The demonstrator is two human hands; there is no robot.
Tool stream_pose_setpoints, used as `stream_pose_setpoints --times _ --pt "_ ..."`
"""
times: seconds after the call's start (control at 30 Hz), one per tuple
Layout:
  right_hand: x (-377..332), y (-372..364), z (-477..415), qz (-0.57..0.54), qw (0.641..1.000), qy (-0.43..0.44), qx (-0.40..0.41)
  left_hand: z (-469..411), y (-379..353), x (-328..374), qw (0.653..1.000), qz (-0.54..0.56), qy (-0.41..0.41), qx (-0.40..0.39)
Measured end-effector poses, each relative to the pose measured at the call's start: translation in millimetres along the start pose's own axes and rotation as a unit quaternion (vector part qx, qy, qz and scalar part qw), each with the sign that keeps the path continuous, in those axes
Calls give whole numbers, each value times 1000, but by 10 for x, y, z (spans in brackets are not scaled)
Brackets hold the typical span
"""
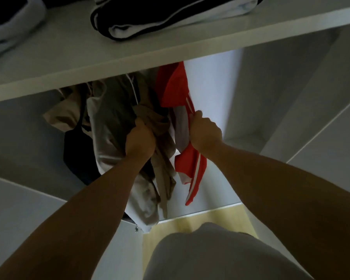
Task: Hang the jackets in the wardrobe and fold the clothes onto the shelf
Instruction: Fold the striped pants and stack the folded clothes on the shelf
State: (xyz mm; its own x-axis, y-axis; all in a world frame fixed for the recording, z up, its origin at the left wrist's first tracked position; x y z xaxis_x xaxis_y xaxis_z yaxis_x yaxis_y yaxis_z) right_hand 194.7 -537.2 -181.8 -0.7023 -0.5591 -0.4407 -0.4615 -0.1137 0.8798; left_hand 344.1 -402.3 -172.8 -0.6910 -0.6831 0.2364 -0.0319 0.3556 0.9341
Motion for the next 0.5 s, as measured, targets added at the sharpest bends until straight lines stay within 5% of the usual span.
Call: stream_pose_setpoints --times 0.4,0.5 --pt "1042 807 -210 35 998 -7 53 51 -190 1197 994 108 26 -18" --pt "1272 957 -260 42 998 -4 41 65 -207 1378 989 115 97 -6"
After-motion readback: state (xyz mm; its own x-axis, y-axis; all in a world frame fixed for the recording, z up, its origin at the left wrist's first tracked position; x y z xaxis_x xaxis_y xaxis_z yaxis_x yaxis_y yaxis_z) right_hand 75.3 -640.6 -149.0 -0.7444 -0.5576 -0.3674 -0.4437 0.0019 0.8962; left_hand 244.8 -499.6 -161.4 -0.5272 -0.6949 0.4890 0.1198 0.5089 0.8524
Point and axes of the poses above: each hand's wrist, its own z-axis away from the middle knuckle, its own y-axis out of the back of the hand, x = y × z, the point moved 10 cm from there along -z, towards the middle knuckle, and after that the axes turned 8 degrees about x, right-handed, at the moved point
